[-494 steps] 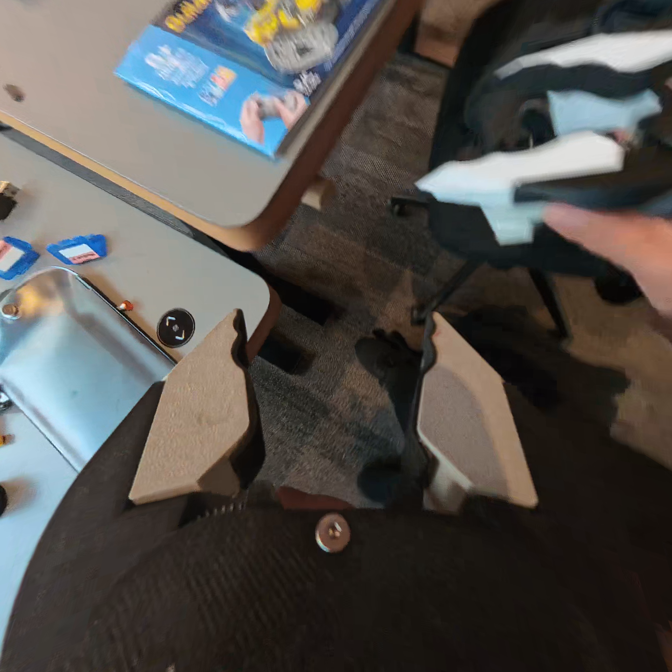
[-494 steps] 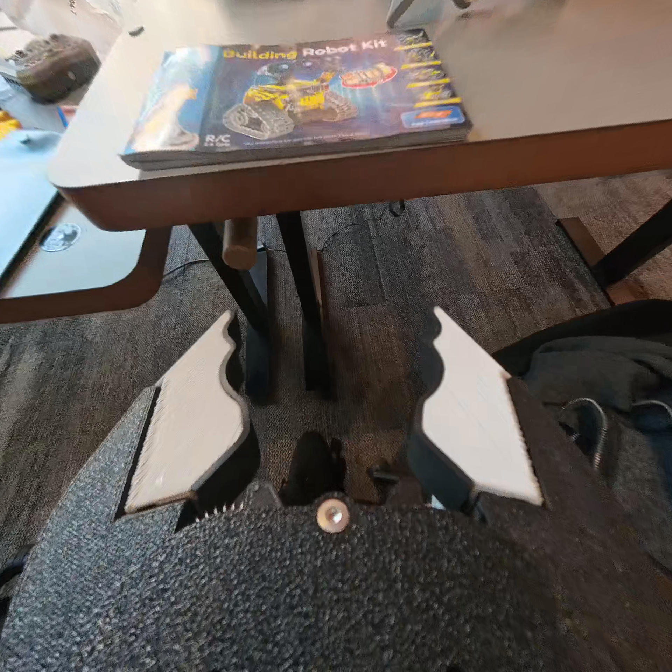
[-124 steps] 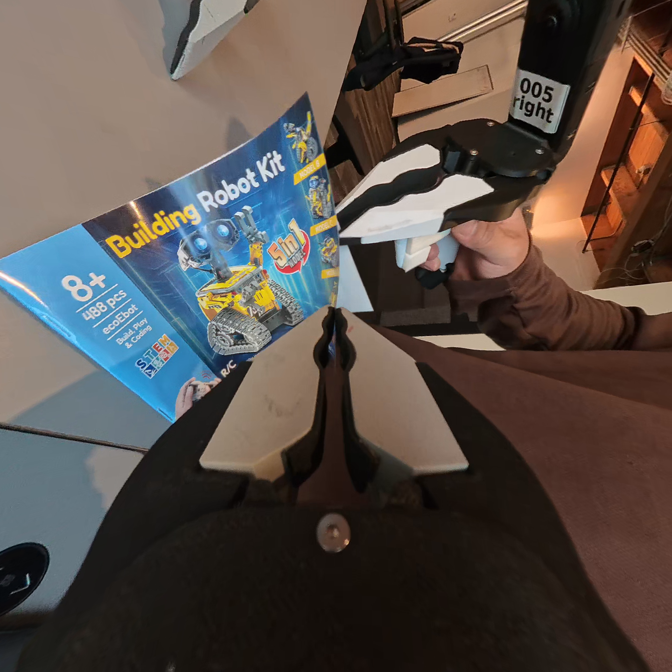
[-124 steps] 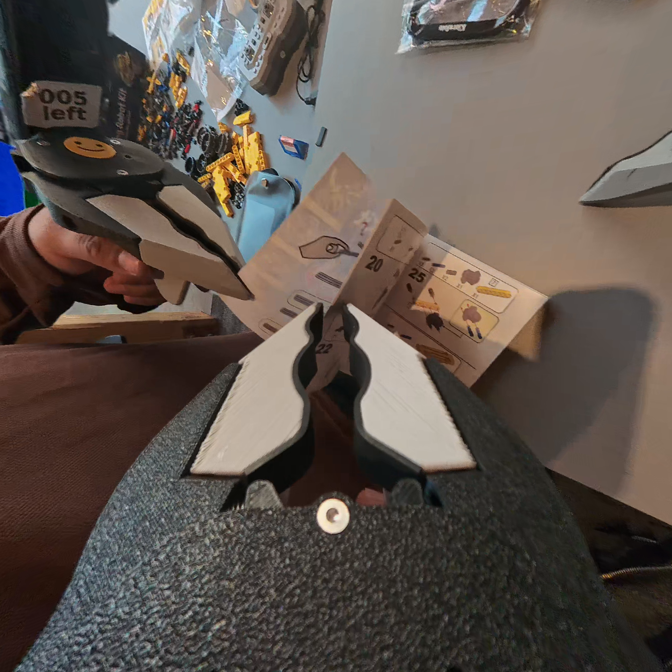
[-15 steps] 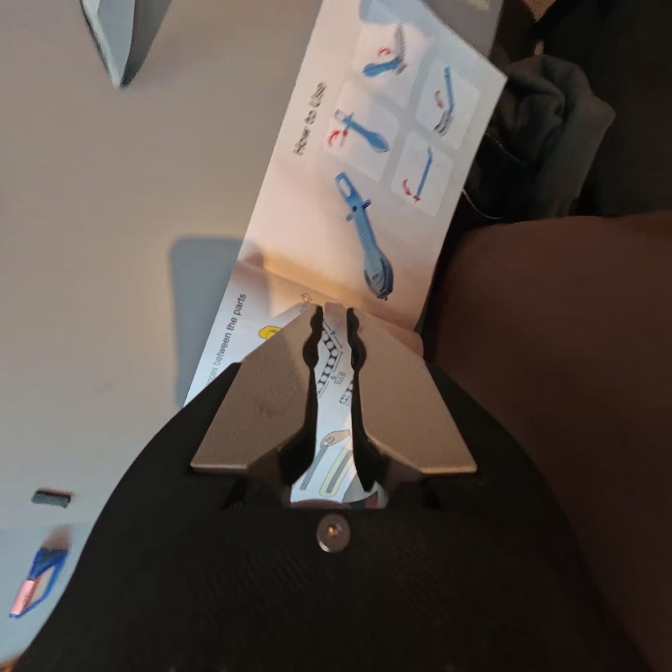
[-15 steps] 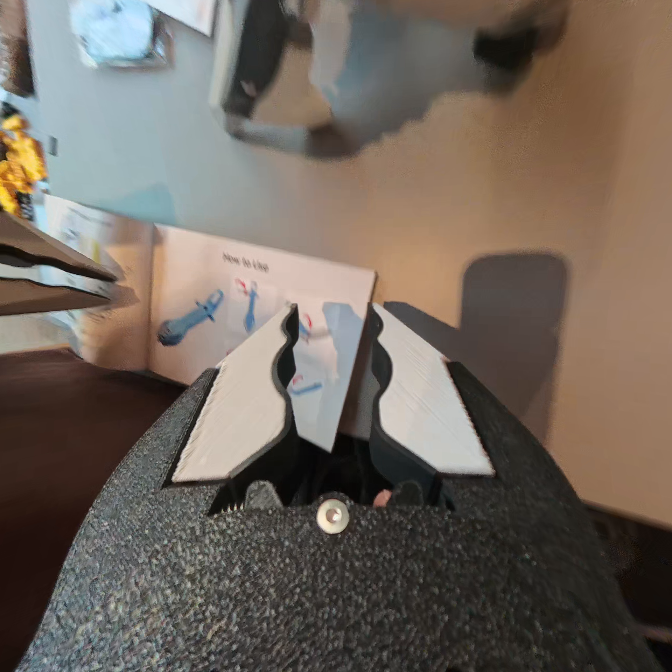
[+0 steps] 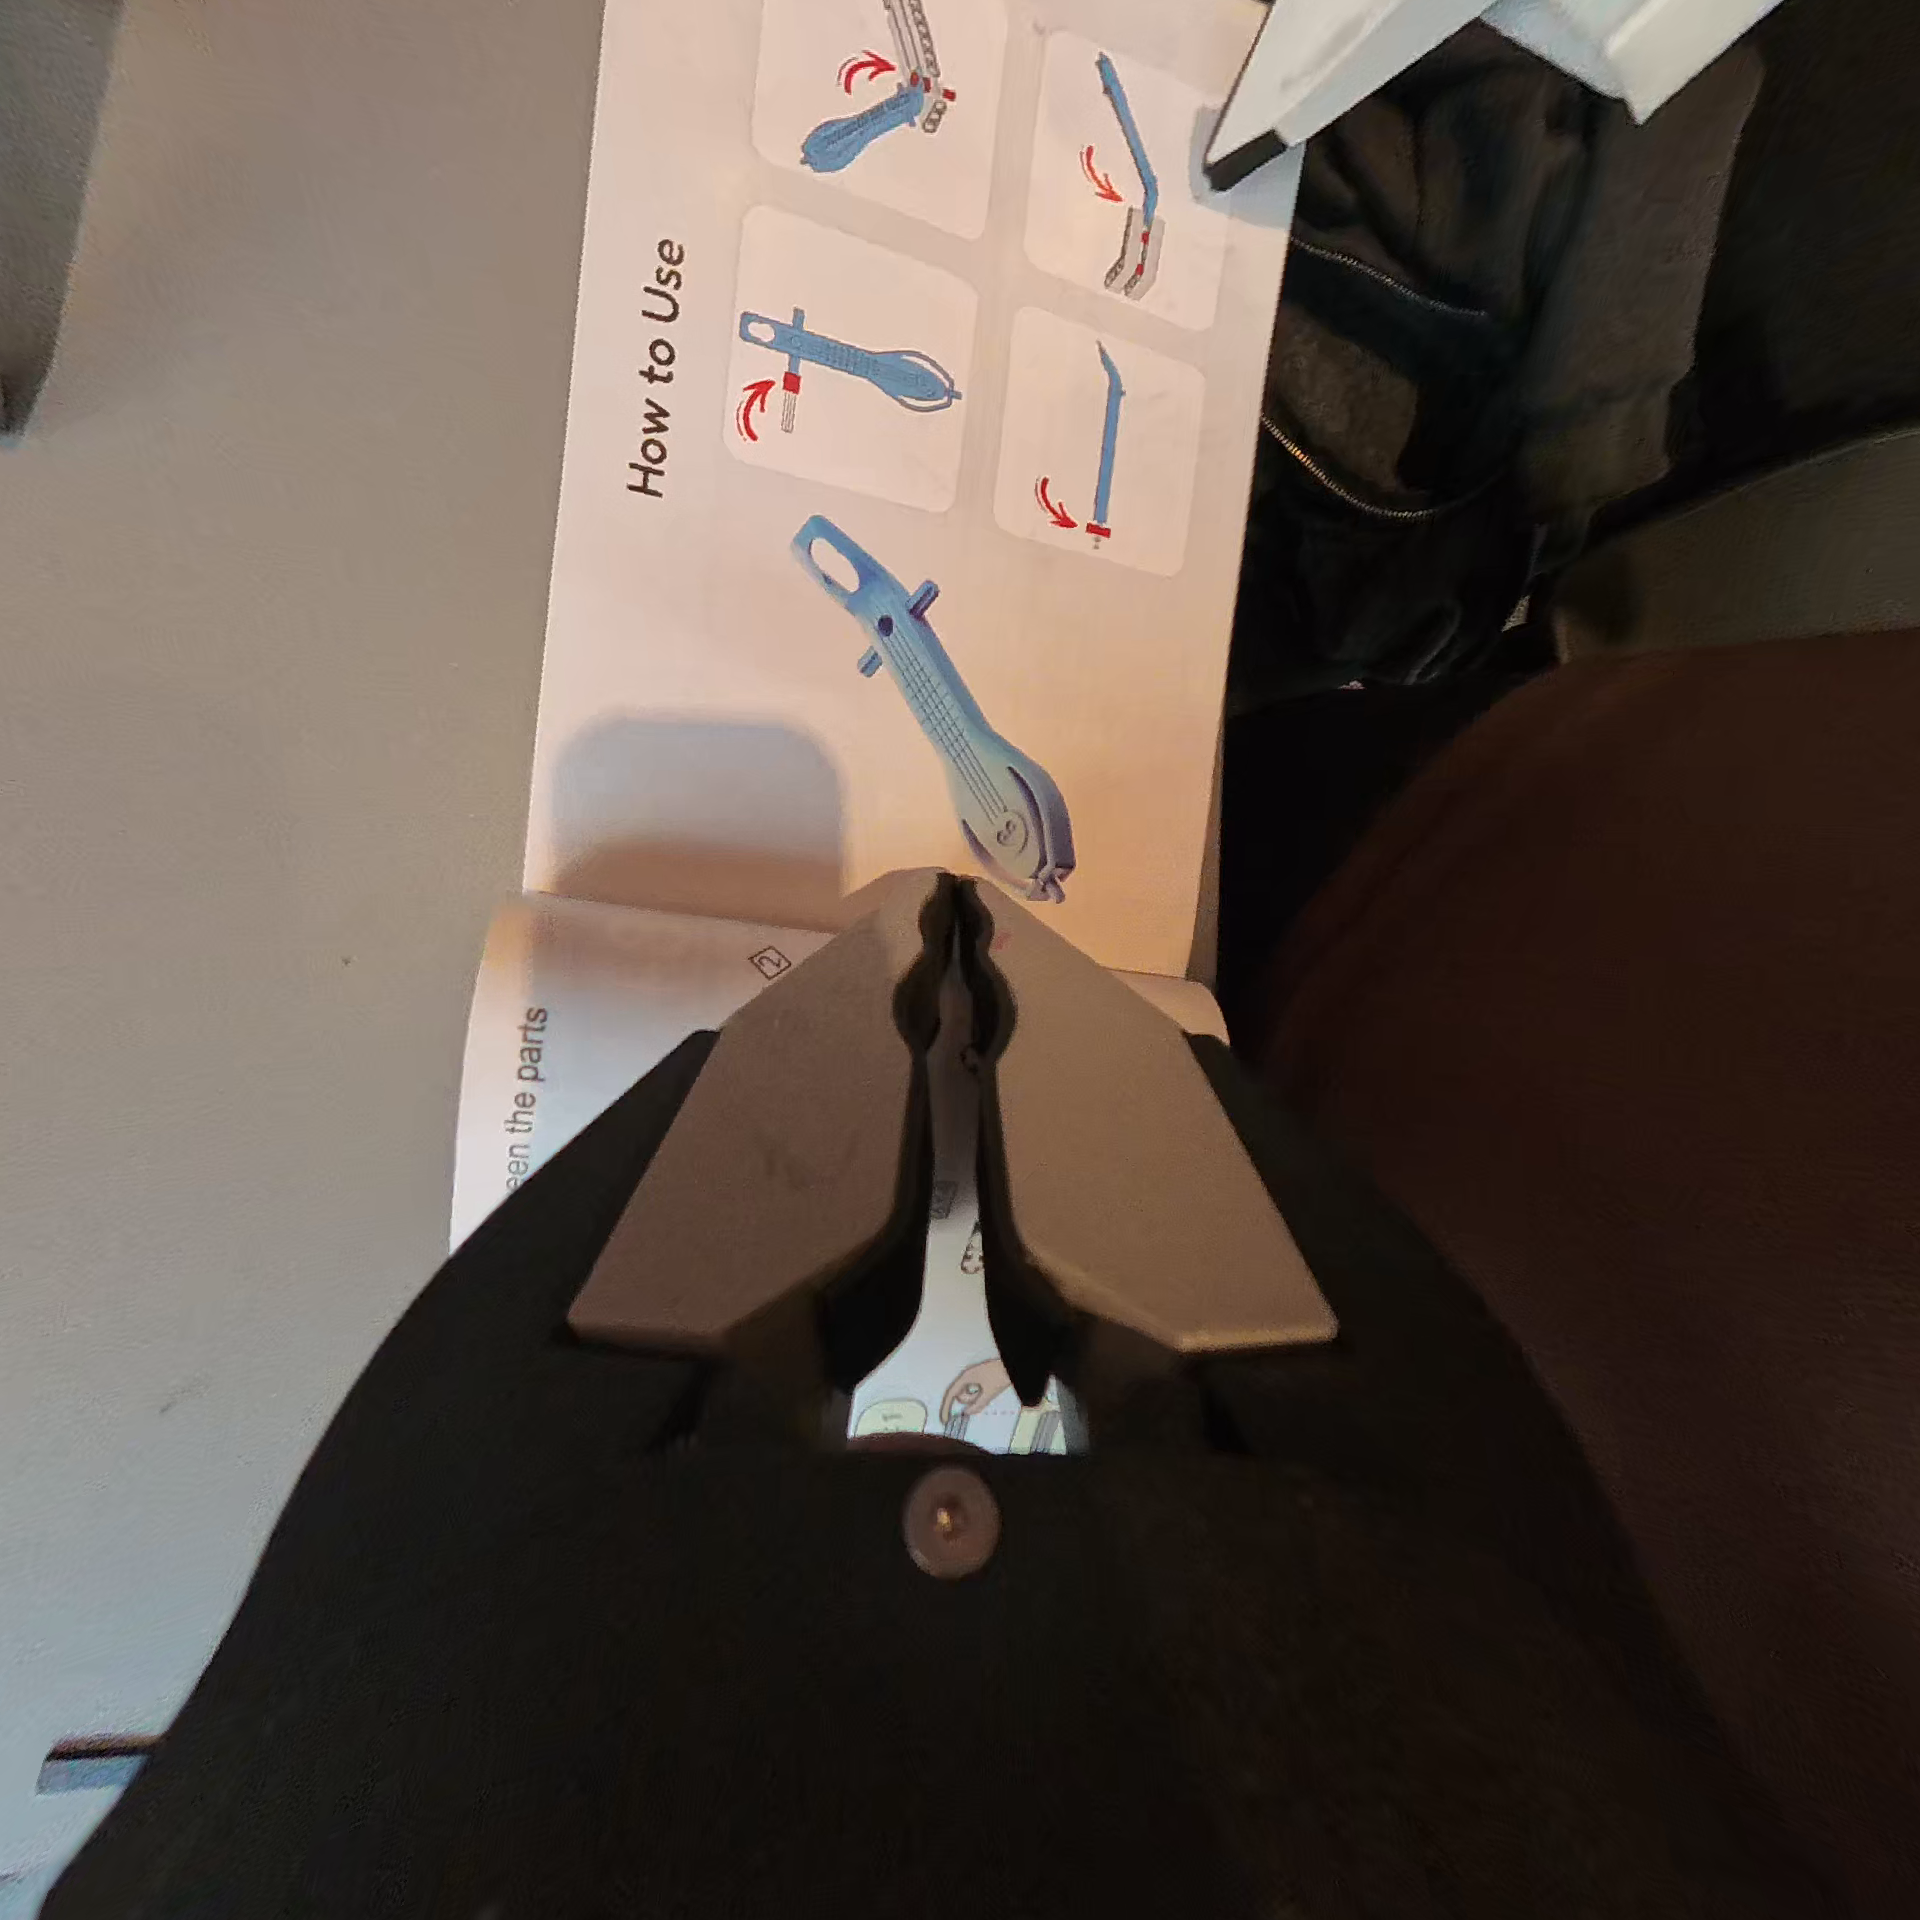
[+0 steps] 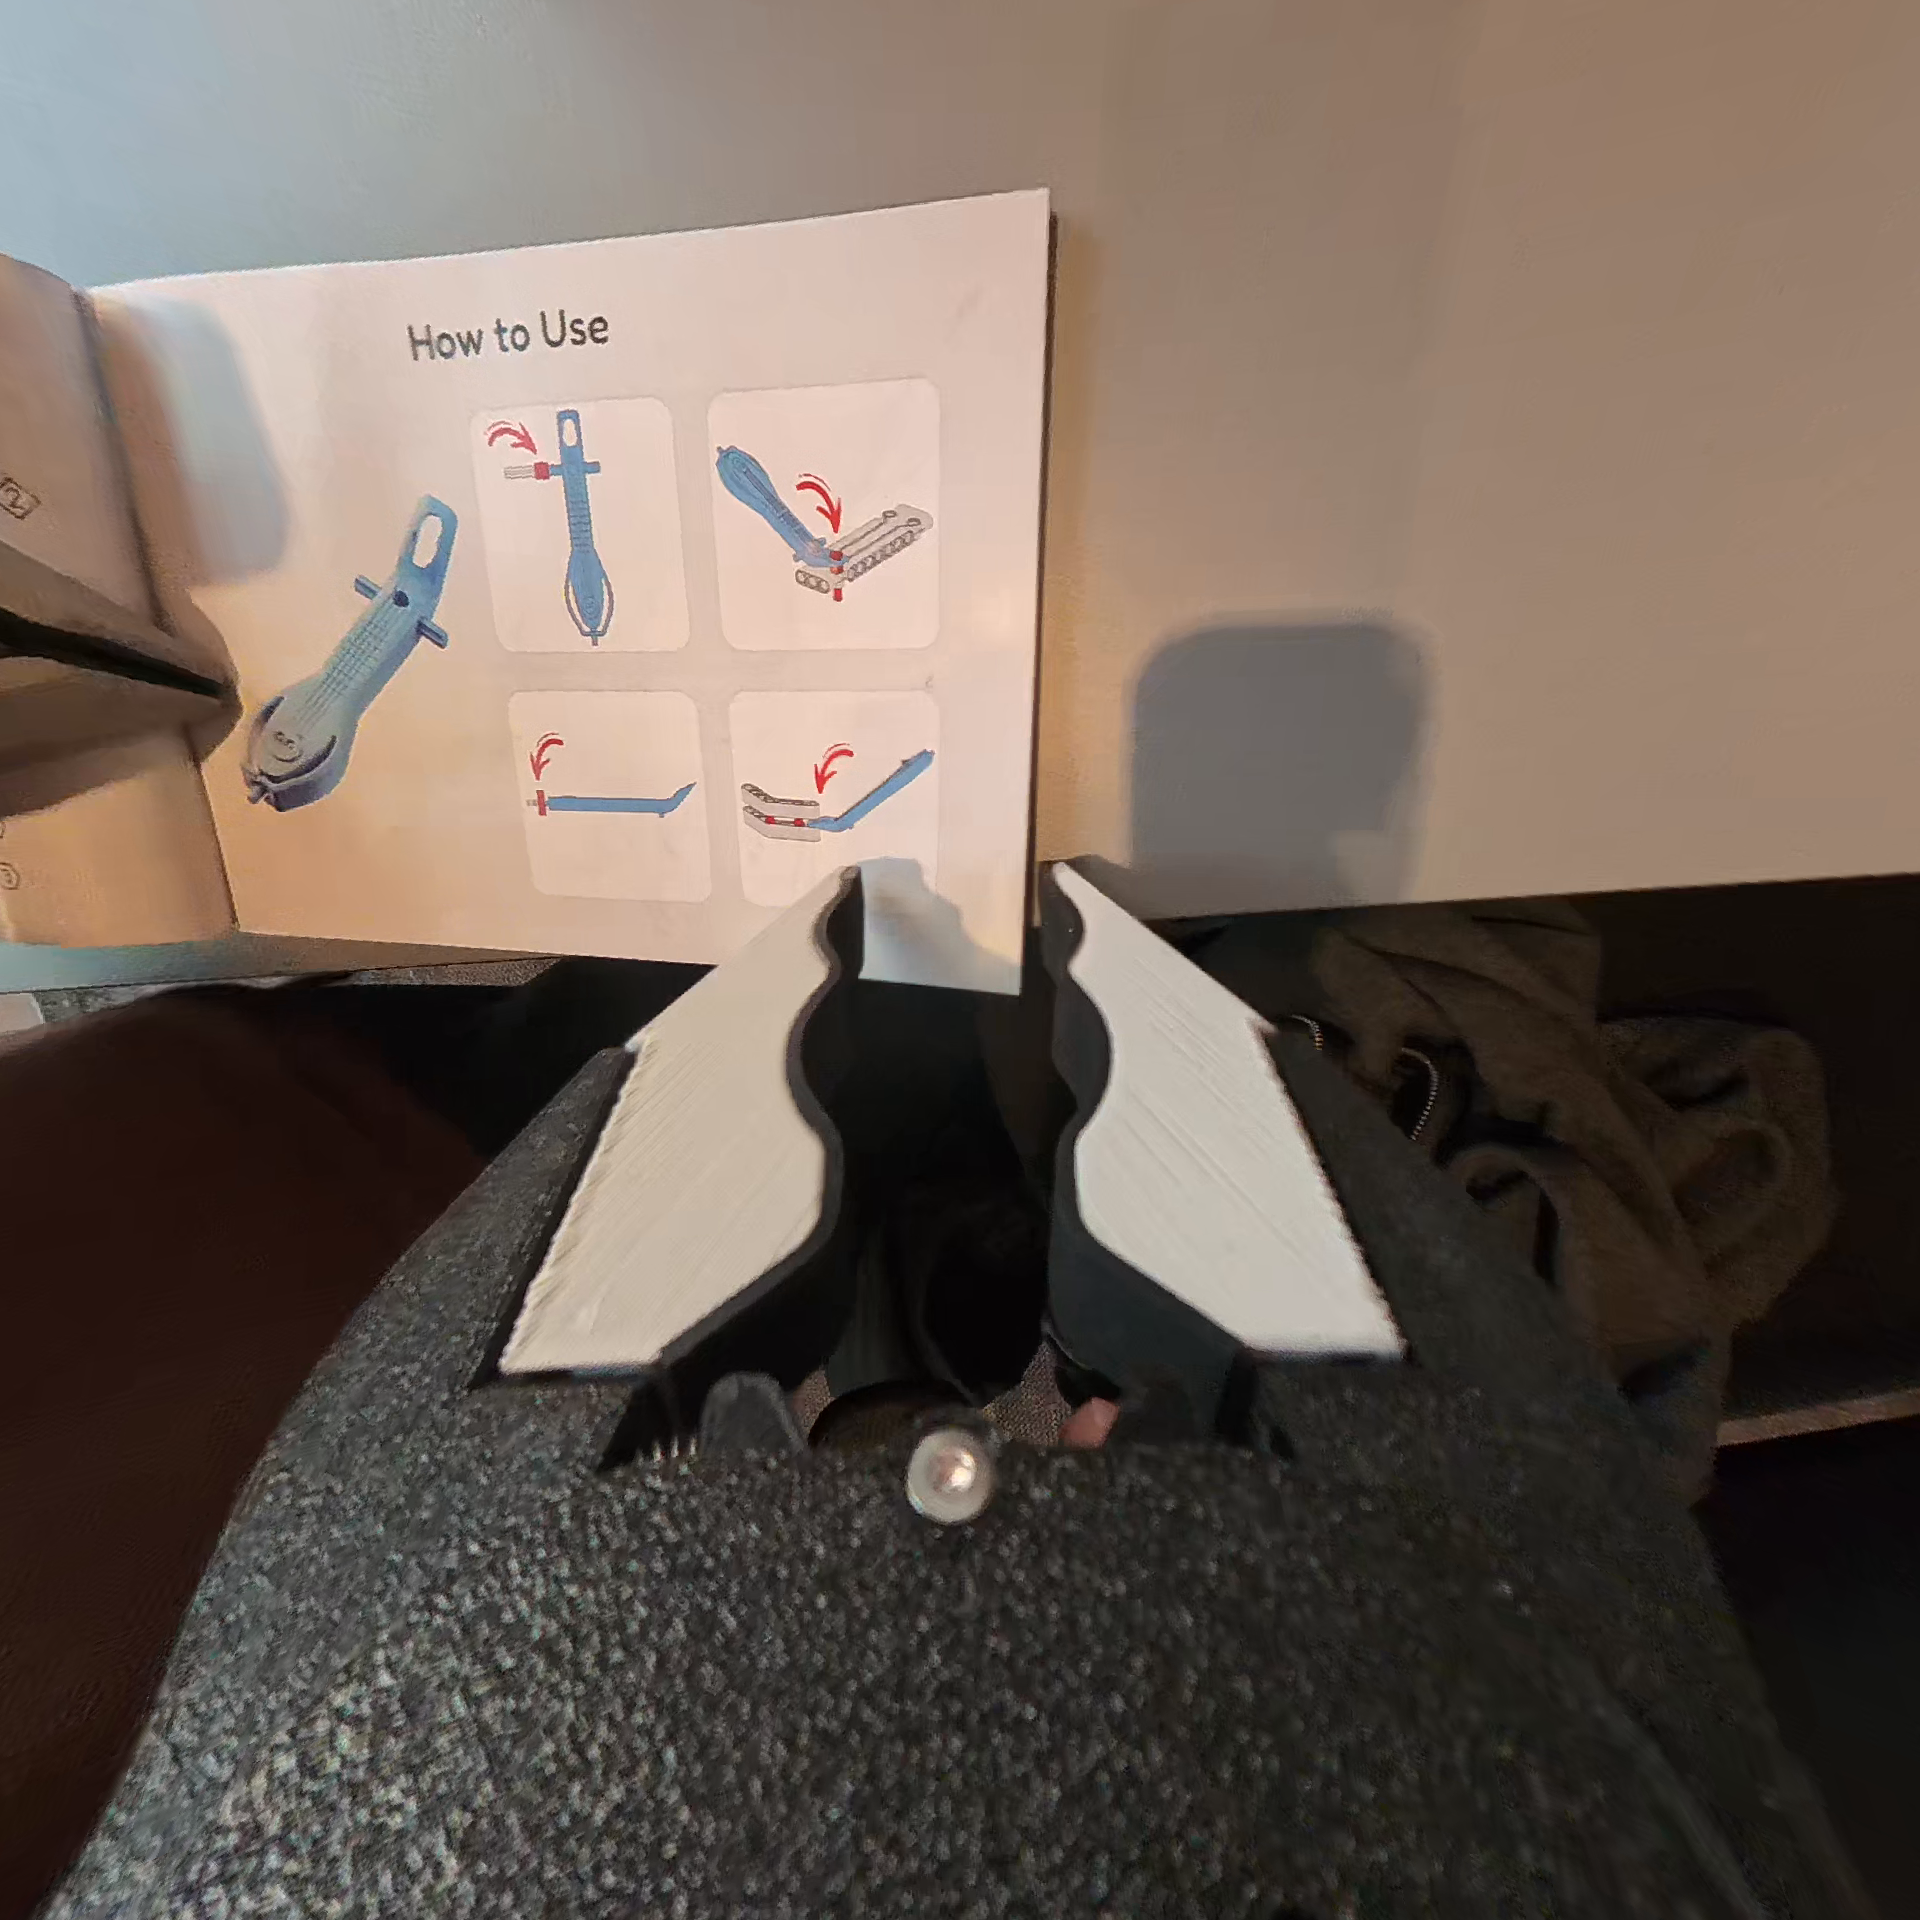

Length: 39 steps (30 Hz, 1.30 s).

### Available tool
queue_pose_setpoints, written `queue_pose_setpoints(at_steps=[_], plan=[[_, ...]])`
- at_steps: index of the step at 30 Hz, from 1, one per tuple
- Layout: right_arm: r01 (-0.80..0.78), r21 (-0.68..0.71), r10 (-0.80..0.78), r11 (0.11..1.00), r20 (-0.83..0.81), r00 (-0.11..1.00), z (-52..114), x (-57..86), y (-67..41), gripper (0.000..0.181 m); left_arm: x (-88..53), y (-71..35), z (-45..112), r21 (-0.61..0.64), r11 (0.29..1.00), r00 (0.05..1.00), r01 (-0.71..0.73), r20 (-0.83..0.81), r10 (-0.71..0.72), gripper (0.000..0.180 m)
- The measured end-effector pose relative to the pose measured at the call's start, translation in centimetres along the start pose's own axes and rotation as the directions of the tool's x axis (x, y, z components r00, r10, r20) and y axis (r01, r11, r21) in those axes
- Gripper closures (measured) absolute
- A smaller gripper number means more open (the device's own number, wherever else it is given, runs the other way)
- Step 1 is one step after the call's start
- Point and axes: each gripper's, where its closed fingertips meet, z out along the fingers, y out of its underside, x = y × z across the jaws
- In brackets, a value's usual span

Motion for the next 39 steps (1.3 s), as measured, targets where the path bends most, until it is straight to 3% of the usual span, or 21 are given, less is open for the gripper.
queue_pose_setpoints(at_steps=[6, 10, 12, 21, 25, 28, 32, 34, 37, 39], plan=[[0.075, -0.018, -0.076, 0.997, -0.071, 0.995, -0.6, -0.2, -0.3, 0.153, 0.0, 0.1, 0.1, 0.022, 1.000, 0.999, 0.021, -0.029, -0.020, 0.180], [0.139, 0.013, -0.136, 0.990, -0.127, 0.982, -1.8, -0.5, -1.0, 0.169, 0.0, 0.1, 0.1, 0.022, 0.999, 0.999, 0.029, -0.027, -0.028, 0.180], [0.175, 0.057, -0.168, 0.983, -0.113, 0.979, -2.6, -1.5, -1.8, 0.178, 0.0, 0.1, 0.1, 0.025, 0.999, 0.999, 0.037, -0.031, -0.036, 0.180], [0.218, 0.117, -0.221, 0.969, 0.016, 0.975, -2.9, -8.2, -2.7, 0.178, 0.0, 0.0, 0.0, 0.028, 0.992, 0.990, 0.127, -0.059, -0.125, 0.180], [0.249, 0.130, -0.258, 0.960, 0.054, 0.965, -3.1, -10.3, -2.1, 0.178, 0.8, -1.0, -0.4, 0.083, 0.943, 0.933, 0.321, -0.199, -0.300, 0.179], [0.251, 0.133, -0.263, 0.959, 0.079, 0.962, -3.0, -11.1, -1.5, 0.178, 1.6, -2.3, -1.3, 0.128, 0.889, 0.867, 0.440, -0.320, -0.382, 0.157], [0.247, 0.136, -0.261, 0.959, 0.102, 0.960, -2.9, -11.5, -1.3, 0.178, 2.8, -5.5, -2.9, 0.136, 0.795, 0.725, 0.591, -0.521, -0.450, 0.144], [0.255, 0.142, -0.270, 0.957, 0.107, 0.957, -3.0, -11.8, -1.4, 0.178, 2.9, -6.5, -3.2, 0.117, 0.768, 0.674, 0.630, -0.573, -0.466, 0.144], [0.277, 0.146, -0.293, 0.950, 0.107, 0.950, -3.2, -12.2, -1.5, 0.178, 2.9, -7.0, -2.8, 0.099, 0.777, 0.675, 0.622, -0.570, -0.468, 0.145], [0.276, 0.152, -0.294, 0.949, 0.112, 0.949, -3.3, -12.3, -1.5, 0.178, 2.9, -7.2, -2.9, 0.110, 0.784, 0.686, 0.611, -0.568, -0.455, 0.164]])
